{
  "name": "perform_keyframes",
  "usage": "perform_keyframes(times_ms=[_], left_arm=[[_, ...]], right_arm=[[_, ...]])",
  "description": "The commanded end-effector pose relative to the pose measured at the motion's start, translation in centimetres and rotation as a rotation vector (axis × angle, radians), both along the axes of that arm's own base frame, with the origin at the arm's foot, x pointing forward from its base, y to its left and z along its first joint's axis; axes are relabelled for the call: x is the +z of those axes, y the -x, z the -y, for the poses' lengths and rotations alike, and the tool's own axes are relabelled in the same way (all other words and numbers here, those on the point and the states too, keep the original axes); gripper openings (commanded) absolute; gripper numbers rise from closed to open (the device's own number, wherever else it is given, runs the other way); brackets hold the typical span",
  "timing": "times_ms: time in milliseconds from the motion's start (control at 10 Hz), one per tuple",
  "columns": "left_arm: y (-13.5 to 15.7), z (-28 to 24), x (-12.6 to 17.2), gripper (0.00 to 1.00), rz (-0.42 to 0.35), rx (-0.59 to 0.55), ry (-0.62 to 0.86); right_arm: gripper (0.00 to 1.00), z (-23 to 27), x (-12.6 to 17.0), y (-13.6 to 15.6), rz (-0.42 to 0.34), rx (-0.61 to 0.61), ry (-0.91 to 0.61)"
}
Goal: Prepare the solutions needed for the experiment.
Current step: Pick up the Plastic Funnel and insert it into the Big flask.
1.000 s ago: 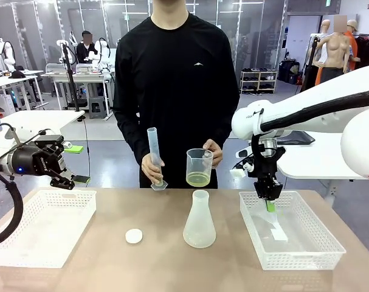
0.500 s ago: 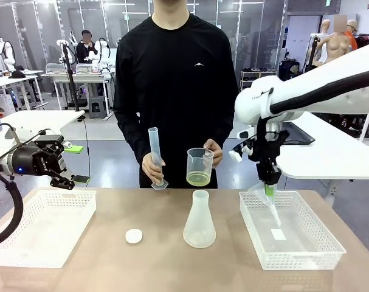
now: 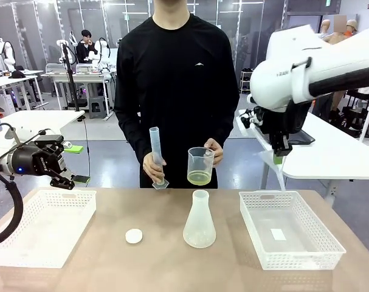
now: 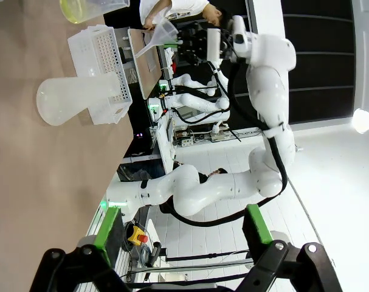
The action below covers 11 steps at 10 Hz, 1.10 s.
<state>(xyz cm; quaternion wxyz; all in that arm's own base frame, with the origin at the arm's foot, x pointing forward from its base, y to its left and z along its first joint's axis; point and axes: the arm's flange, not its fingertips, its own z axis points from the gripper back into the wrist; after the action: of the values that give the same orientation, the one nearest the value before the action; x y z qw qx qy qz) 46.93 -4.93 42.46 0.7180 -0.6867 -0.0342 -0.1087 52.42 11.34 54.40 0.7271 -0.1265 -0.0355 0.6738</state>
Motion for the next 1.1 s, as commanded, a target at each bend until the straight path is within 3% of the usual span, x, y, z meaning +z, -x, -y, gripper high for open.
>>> perform_keyframes(times_ms=[0, 200, 300, 400, 1000], left_arm=[[0.1, 0.0, 0.2, 1.0, 0.001, -0.008, 0.012], [0.1, 0.0, 0.2, 1.0, 0.001, -0.008, 0.012], [0.1, 0.0, 0.2, 1.0, 0.001, -0.008, 0.012], [0.1, 0.0, 0.2, 1.0, 0.001, -0.008, 0.012], [0.1, 0.0, 0.2, 1.0, 0.001, -0.008, 0.012]], right_arm=[[0.0, -0.3, -0.4, 3.7, 0.168, -0.08, 0.015], [0.0, -0.7, -0.7, 5.1, 0.205, -0.084, -0.002], [0.0, -0.8, -1.1, 5.2, 0.2, -0.088, -0.028], [0.0, -0.7, 1.2, 4.4, 0.174, -0.055, -0.014], [0.0, -0.7, 1.2, 4.4, 0.174, -0.055, -0.014]])
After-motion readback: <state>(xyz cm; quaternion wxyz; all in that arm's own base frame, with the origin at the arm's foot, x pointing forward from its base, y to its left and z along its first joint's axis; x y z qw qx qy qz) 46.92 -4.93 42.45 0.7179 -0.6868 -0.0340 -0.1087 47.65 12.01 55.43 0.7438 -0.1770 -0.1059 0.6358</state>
